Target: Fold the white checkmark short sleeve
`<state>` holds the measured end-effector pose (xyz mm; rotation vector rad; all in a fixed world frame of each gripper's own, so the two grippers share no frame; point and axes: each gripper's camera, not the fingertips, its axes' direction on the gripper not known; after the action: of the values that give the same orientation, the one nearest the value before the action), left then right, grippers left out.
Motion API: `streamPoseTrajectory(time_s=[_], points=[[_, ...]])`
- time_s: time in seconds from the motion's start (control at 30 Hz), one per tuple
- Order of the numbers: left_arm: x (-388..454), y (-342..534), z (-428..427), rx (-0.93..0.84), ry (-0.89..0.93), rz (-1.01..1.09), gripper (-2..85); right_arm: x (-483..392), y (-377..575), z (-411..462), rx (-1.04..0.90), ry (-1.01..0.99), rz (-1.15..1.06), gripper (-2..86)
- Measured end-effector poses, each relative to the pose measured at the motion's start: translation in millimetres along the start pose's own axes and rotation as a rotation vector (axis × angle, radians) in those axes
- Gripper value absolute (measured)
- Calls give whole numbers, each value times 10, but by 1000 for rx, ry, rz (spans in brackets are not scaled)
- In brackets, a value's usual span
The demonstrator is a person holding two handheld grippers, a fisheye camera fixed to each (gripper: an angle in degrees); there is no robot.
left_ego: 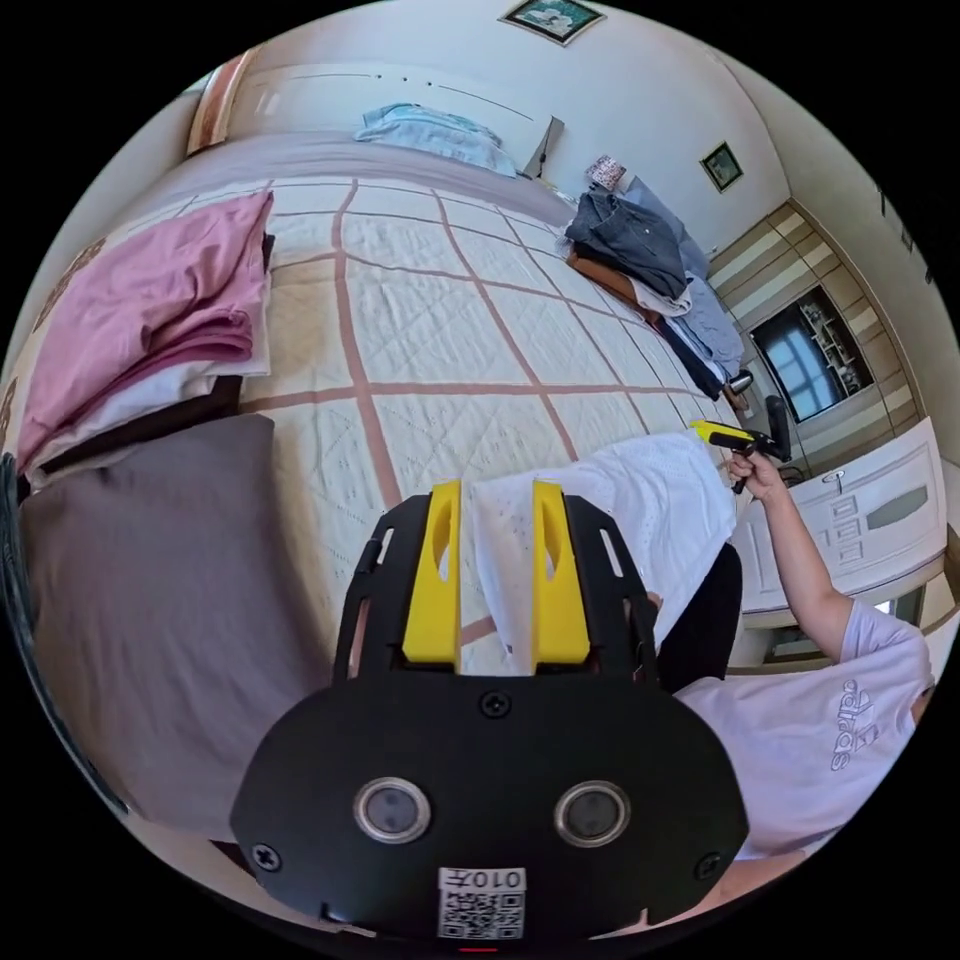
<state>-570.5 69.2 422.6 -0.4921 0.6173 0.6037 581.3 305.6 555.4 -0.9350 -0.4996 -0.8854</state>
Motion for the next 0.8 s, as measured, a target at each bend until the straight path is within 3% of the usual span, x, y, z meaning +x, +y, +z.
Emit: streamPoseTrajectory(time_s=[0.17,0.33,0.47,0.6,0.67,0.73,0.8], points=[[-16,-44,30,10,94,42,16,-94,94,-45,17,10,-44,39],[-170,40,-331,146,113,-13,2,29,205,-376,73,59,17,33],[-229,-45,-423,164,143,-56,4,209,195,-236,2,26,56,34],[-88,-209,-204,33,58,-106,20,193,272,-226,47,29,58,50],[16,-182,-289,54,43,-122,34,102,467,-502,148,140,82,62],[312,-36,-611,97,-106,-124,49,-2,697,-749,218,199,95,62],[667,155,-870,146,-205,-82,52,-195,931,-906,250,154,35,58]])
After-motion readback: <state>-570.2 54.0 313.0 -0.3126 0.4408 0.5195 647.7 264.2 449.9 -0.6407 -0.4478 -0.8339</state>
